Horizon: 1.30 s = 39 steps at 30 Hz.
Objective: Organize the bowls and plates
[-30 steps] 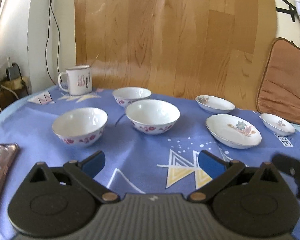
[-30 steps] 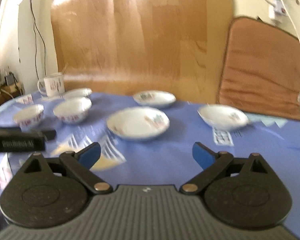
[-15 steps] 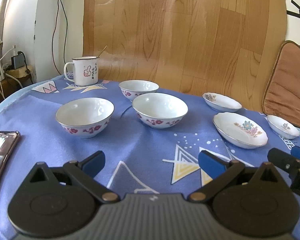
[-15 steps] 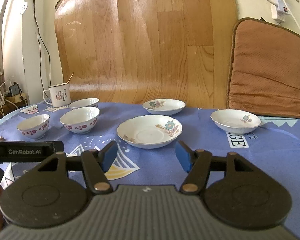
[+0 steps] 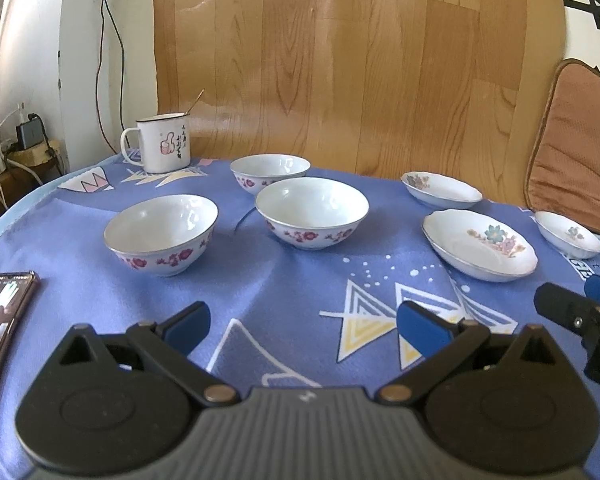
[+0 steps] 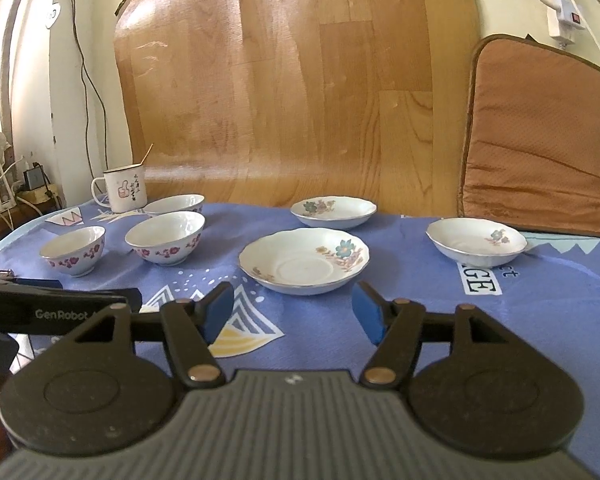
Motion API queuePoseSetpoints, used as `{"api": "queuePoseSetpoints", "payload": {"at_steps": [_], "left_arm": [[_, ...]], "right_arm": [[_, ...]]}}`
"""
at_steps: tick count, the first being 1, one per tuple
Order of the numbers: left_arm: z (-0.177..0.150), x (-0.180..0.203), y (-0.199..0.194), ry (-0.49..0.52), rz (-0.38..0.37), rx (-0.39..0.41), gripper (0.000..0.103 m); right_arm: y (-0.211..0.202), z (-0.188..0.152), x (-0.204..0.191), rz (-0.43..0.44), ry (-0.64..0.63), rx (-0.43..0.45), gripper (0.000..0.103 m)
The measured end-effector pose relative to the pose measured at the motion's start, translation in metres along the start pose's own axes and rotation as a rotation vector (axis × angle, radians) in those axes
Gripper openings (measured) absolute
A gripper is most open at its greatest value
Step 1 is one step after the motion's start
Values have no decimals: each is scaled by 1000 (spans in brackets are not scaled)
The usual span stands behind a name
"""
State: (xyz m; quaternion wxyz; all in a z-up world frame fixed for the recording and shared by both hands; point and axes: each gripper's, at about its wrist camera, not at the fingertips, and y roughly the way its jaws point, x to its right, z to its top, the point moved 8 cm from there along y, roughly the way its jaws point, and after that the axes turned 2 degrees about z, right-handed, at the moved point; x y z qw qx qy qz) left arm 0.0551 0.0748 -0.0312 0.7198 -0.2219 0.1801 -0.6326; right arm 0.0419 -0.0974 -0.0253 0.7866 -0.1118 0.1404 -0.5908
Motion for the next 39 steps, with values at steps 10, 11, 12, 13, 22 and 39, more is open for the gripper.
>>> {"api": "queuePoseSetpoints", "payload": {"at_steps": [10, 11, 12, 13, 22, 39], "left_arm": [[-1, -1, 0, -3, -14, 0, 103], [0, -1, -1, -4, -15, 0, 103], [0, -1, -1, -6, -17, 0, 103], [0, -1, -1, -6, -17, 0, 103], [0, 0, -1, -11, -24, 1, 103], [-1, 1, 2, -18, -20, -14, 103]], "right_arm": [[0, 0, 0, 2, -3, 1, 72], [0, 0, 0, 2, -3, 1, 73], [0, 0, 0, 2, -4, 1, 73], [0, 0, 0, 1, -5, 1, 73], [1, 0, 0, 0, -9, -2, 74], [1, 0, 0, 0, -10, -3, 74]]}}
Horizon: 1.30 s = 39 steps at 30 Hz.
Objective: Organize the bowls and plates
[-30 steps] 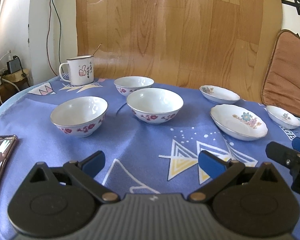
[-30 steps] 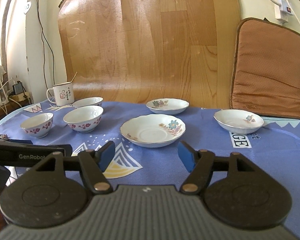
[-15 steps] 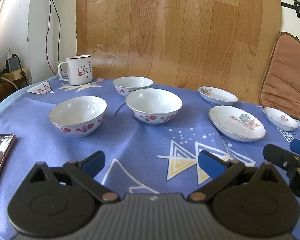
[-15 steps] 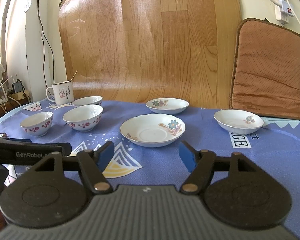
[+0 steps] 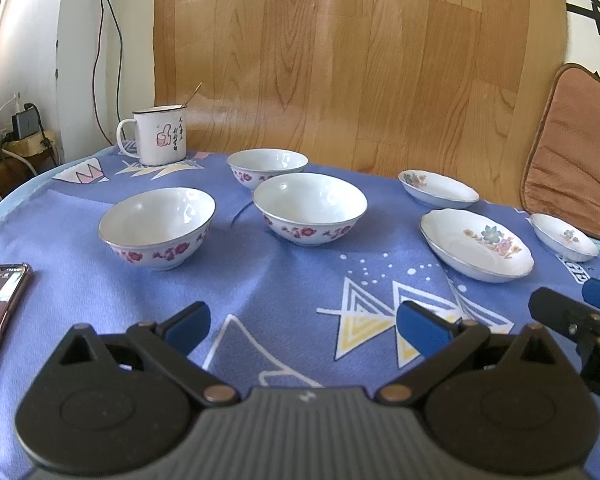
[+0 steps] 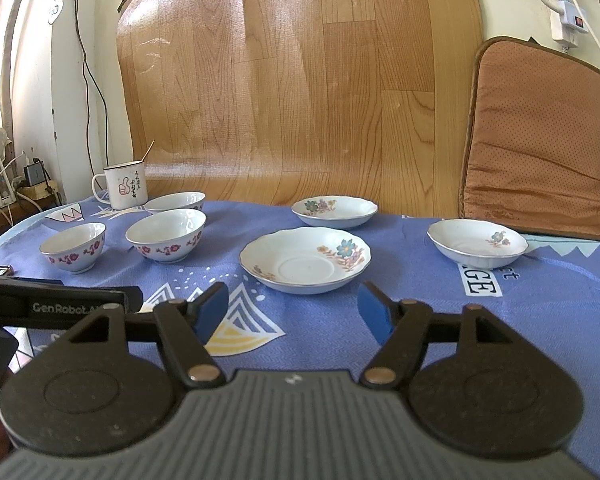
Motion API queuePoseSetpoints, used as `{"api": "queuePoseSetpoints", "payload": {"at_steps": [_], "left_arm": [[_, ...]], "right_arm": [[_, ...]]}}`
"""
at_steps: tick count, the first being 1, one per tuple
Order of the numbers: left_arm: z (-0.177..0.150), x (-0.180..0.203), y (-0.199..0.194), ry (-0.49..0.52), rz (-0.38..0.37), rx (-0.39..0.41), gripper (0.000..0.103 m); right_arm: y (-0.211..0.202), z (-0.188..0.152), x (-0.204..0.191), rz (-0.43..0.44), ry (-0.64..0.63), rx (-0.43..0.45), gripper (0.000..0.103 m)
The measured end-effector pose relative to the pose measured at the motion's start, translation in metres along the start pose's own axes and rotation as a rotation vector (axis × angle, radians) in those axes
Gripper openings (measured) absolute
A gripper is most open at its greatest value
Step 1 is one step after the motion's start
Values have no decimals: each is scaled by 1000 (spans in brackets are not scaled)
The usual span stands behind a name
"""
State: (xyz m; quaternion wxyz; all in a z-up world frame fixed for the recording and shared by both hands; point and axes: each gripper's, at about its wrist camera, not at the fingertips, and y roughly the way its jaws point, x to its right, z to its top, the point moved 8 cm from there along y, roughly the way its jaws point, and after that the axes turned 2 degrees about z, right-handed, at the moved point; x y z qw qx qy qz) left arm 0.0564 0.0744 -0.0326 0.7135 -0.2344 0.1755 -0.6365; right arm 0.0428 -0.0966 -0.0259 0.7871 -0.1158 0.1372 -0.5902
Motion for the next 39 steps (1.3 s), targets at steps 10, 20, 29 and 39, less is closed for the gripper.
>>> {"api": "queuePoseSetpoints", "payload": {"at_steps": [10, 20, 29, 39], "left_arm": [[-1, 0, 0, 1, -7, 0, 103], [0, 3, -2, 11, -35, 7, 103], [-2, 5, 5, 22, -27, -29, 103], [-2, 5, 2, 28, -18, -13, 103]], "right_arm": [[1, -1, -1, -13, -12, -9, 73], [4, -2, 0, -26, -7, -30, 70], [4, -2, 2, -30, 7, -32, 67], [4, -3, 2, -44, 11, -40, 67]]}}
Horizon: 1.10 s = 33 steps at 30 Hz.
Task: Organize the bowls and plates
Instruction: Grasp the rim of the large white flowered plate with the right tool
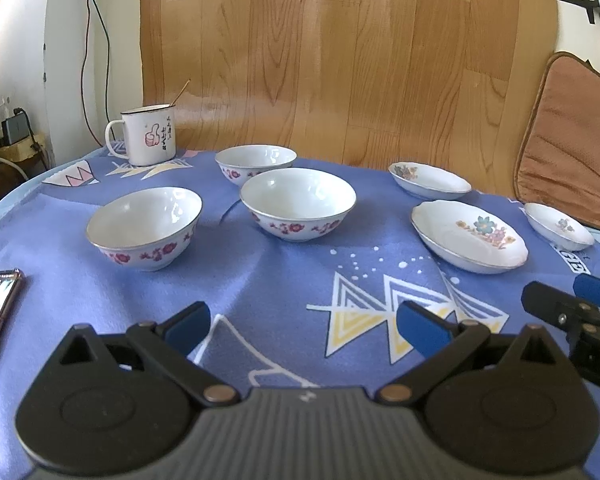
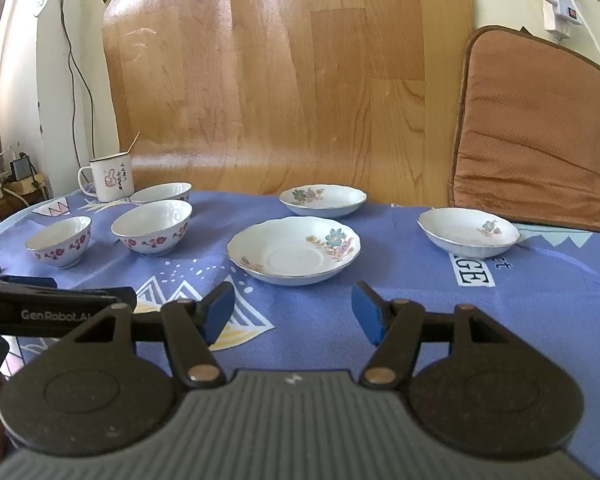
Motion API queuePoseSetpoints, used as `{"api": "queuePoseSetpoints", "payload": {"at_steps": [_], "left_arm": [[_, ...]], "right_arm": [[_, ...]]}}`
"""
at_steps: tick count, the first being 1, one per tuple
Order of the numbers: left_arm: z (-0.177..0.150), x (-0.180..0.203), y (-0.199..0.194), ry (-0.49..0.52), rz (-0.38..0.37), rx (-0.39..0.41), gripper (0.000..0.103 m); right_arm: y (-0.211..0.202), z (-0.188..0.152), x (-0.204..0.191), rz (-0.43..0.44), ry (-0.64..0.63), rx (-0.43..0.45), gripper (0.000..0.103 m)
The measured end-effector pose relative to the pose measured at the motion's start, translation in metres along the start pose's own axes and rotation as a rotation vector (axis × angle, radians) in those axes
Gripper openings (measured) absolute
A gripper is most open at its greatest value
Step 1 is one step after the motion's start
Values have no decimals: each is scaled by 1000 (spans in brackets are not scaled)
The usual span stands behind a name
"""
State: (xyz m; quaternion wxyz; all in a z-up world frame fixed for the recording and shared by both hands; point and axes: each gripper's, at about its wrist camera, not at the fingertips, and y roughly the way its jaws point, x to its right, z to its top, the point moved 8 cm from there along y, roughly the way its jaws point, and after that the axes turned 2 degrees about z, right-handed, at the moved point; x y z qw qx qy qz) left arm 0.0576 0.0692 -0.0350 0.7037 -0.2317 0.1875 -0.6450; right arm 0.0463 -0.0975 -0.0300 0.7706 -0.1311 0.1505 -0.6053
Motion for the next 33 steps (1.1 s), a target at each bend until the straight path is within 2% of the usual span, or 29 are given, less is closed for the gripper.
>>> {"api": "queuePoseSetpoints", "payload": {"at_steps": [7, 11, 15, 20, 24, 27, 33], "left_arm": [[3, 4, 4, 9, -39, -26, 103], [11, 11, 4, -27, -123, -40, 103], [27, 24, 6, -4, -170, -31, 103], [52, 34, 17, -17, -245, -45, 103], [60, 40, 34, -36, -260, -77, 97], [59, 44, 42, -44, -266, -93, 95], [55, 47, 59, -81, -275, -132, 95]], "right_arm": [[2, -1, 5, -9, 32, -14, 66], [4, -1, 16, -14, 97, -39, 63], [9, 3, 29, -39, 125, -81, 56], [11, 30, 46, -30, 144, -64, 55], [27, 39, 57, -17, 188, -103, 45], [40, 38, 62, 9, 237, -139, 42], [59, 32, 56, 47, 247, -197, 44]]}}
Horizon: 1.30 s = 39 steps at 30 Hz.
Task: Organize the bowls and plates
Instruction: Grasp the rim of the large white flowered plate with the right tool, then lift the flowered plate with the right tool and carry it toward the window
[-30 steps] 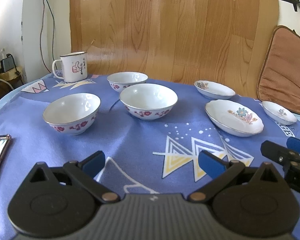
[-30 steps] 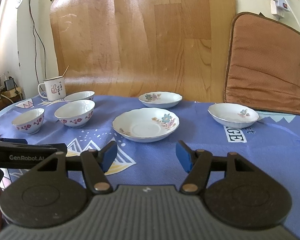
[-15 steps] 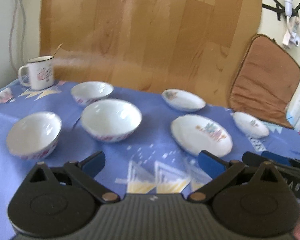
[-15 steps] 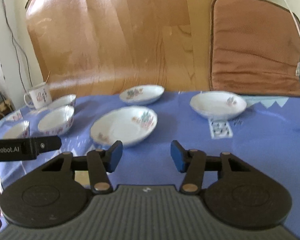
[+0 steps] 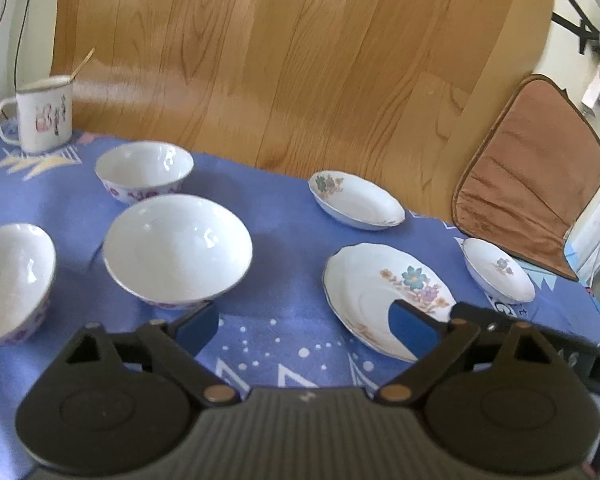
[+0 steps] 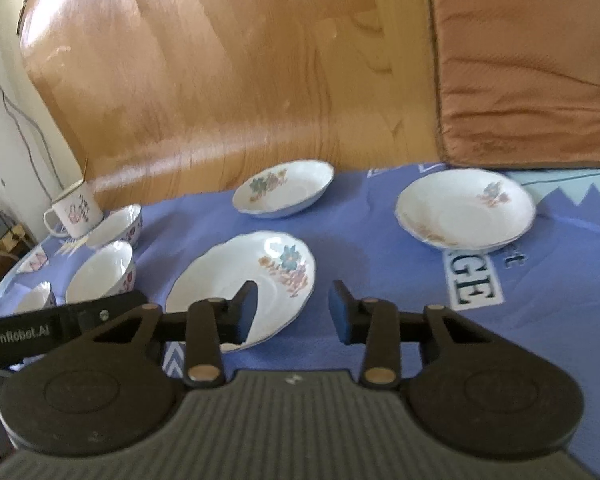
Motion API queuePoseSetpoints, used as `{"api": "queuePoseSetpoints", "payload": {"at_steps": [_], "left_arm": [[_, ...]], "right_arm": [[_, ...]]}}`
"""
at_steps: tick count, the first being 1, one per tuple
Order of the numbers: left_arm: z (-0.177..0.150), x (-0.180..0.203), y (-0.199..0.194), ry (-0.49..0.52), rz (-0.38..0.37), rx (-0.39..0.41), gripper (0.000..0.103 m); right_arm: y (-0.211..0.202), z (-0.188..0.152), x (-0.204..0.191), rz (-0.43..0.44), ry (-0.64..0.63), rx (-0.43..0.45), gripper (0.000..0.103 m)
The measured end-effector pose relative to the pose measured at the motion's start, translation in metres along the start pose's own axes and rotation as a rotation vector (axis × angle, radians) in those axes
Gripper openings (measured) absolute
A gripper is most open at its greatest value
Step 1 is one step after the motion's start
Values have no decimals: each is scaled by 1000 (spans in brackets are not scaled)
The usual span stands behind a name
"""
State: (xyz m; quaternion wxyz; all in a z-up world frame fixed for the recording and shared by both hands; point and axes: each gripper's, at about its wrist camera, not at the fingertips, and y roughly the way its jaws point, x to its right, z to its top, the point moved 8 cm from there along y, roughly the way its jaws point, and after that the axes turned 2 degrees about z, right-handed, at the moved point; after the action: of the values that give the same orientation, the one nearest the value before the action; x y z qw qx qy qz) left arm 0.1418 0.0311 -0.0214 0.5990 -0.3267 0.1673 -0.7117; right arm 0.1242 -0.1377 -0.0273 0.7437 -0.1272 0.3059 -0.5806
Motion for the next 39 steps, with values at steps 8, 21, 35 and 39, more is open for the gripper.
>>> {"api": "queuePoseSetpoints", "payload": {"at_steps": [8, 21, 35, 39], "left_arm": [[-1, 4, 15, -6, -4, -25, 96], [-6, 13, 29, -2, -16, -47, 74], [-18, 45, 27, 62, -107, -71, 64], [-14, 38, 22, 37, -88, -47, 77]], "right_arm": [[24, -6, -3, 19, 0, -65, 44], [22, -5, 4, 20, 32, -66, 19], [-19, -22, 20, 39, 111, -57, 15], [-18, -24, 25, 45, 141, -69, 22]]}}
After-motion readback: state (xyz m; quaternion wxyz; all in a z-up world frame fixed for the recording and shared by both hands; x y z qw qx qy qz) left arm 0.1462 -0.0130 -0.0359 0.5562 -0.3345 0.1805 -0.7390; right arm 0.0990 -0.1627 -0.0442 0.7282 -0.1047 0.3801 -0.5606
